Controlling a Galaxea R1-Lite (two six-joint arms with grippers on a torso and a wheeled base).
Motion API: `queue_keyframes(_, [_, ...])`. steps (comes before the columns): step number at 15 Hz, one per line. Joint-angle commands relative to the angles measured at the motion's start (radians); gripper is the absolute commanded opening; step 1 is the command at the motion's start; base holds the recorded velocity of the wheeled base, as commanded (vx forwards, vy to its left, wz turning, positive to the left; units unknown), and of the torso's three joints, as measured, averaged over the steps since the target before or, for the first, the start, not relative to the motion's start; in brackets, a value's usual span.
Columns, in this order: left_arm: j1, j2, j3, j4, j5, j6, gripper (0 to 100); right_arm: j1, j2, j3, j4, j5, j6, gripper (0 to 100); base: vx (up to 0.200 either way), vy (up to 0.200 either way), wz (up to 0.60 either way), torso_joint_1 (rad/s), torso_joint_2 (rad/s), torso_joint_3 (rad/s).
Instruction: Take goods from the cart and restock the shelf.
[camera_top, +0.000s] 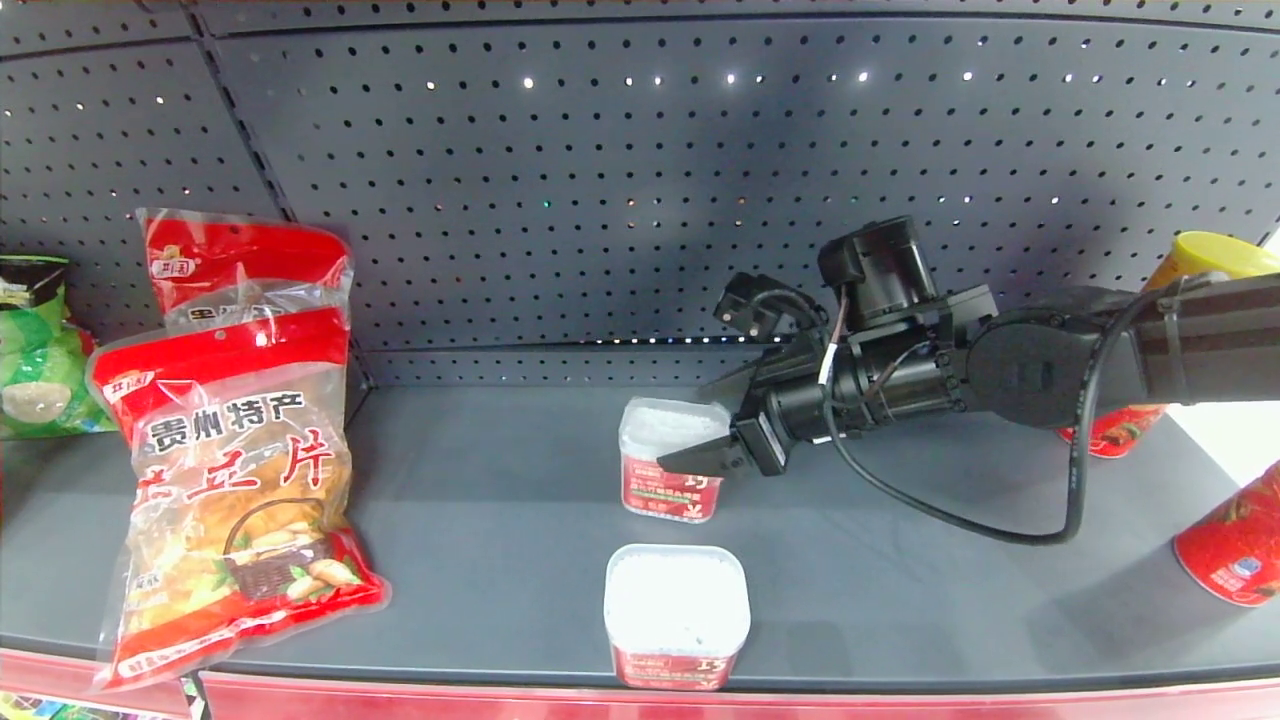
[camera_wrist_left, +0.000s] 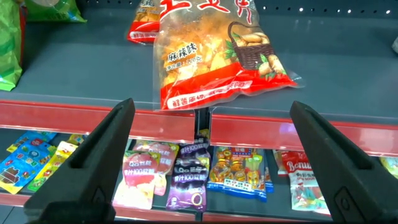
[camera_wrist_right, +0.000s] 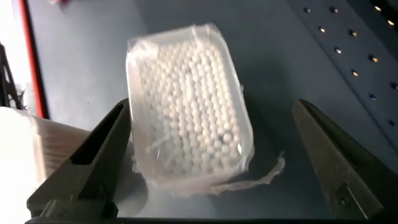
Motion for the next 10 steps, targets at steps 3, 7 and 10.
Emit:
queue_keyframes(3, [0.000,0.001,0.000,0.000,0.000,-0.001,100,-0.023,-0.029,0.043,0.002,0.001,-0.005,100,0.000,0.000,0.00,0.000,0.00,0.000])
queue_keyframes(7, [0.000,0.001,0.000,0.000,0.000,-0.001,100,0.001,-0.030,0.046,0.002,0.010,-0.006,100,0.000,0.000,0.00,0.000,0.00,0.000])
queue_keyframes(10, [0.000,0.001,0.000,0.000,0.000,-0.001,100,0.040,-0.030,0.044,0.004,0.010,-0.006,100,0.000,0.000,0.00,0.000,0.00,0.000])
